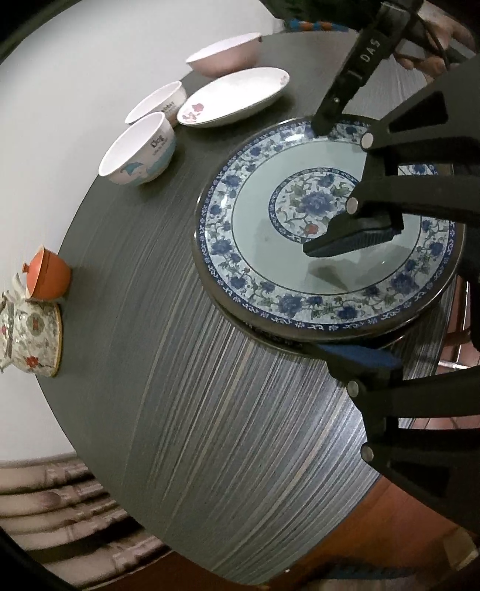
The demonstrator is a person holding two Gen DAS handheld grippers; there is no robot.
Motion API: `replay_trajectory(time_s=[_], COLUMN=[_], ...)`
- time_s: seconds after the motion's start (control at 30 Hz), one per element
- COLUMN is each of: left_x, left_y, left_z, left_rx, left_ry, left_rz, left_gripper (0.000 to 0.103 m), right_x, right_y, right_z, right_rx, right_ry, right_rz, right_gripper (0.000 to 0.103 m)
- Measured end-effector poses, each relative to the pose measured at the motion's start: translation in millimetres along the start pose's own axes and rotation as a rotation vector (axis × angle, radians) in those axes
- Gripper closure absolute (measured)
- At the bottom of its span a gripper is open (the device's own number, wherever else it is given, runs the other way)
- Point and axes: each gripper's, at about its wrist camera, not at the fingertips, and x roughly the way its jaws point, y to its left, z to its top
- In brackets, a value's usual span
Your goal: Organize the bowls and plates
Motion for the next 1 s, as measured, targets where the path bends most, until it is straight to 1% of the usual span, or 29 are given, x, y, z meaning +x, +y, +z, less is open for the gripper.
replay_trajectory(time_s=[0.37,0.63,0.73,0.77,0.8,0.83,0.87,1.0], left_x=[2,4,4,3,2,0,-1,0], left_y=[-7,-12,-14,-15,-17,-20,-22,-21], left_z=[-2,-1,-1,-1,-1,-1,-1,-1], left_rx=[0.062,0.098,0.109,0.115,0.13,0.159,0.172,0.175], left_ry=[-0.031,-0.034,-0.035,-0.045,-0.062,-0.092,-0.101,-0.094], left_rz=[0.068,0.088,0.098,0.113,0.143,0.189,0.203,0.189], left_gripper=[0.06,0.053,0.052,0.051,0.048,0.046,0.045,0.044], right_x=[-2,-4,-6,-7,-8,-9,-9,-14], right_y=[-1,1,5,6,9,10,11,12], right_z=[-5,-9,-10,-11,-11,-11,-11,-11], right_rx=[0.0,-0.014,-0.027,-0.033,-0.045,-0.052,-0.057,-0.065], right_ry=[0.0,0.006,0.001,-0.005,-0.011,-0.013,-0.014,-0.023], right_rz=[0.006,-0.002,0.005,0.003,-0.004,-0.007,-0.01,-0.009], right_gripper=[0.086,0.085,0.077,0.075,0.074,0.074,0.074,0.073])
